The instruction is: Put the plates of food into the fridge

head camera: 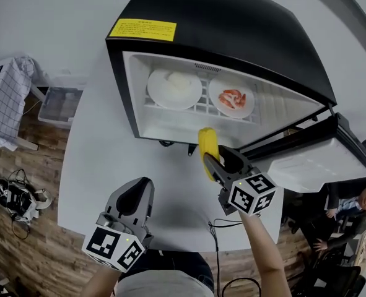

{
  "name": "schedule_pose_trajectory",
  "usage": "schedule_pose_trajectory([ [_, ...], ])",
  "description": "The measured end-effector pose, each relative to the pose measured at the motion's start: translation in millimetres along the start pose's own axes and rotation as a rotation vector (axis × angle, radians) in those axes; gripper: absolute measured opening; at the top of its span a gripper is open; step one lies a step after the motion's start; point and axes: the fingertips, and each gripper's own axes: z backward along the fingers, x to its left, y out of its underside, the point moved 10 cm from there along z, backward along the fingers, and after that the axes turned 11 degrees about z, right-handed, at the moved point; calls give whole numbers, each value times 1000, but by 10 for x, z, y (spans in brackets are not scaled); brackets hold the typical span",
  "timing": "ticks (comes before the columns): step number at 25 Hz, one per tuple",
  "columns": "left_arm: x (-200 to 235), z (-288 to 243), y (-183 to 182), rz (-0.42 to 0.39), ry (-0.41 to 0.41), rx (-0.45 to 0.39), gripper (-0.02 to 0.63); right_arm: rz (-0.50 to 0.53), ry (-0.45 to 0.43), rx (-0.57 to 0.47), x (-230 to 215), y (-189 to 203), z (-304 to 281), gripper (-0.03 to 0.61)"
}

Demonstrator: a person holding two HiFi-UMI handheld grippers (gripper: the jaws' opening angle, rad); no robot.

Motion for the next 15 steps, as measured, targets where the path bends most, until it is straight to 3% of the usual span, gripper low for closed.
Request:
schedule_pose_trajectory([
  [5, 29, -58, 24, 12, -14, 8, 11, 1, 42, 48, -187, 234, -285, 206],
  [15, 114, -114, 63, 24, -51, 19, 11, 125, 94, 120, -462, 352, -893, 204],
])
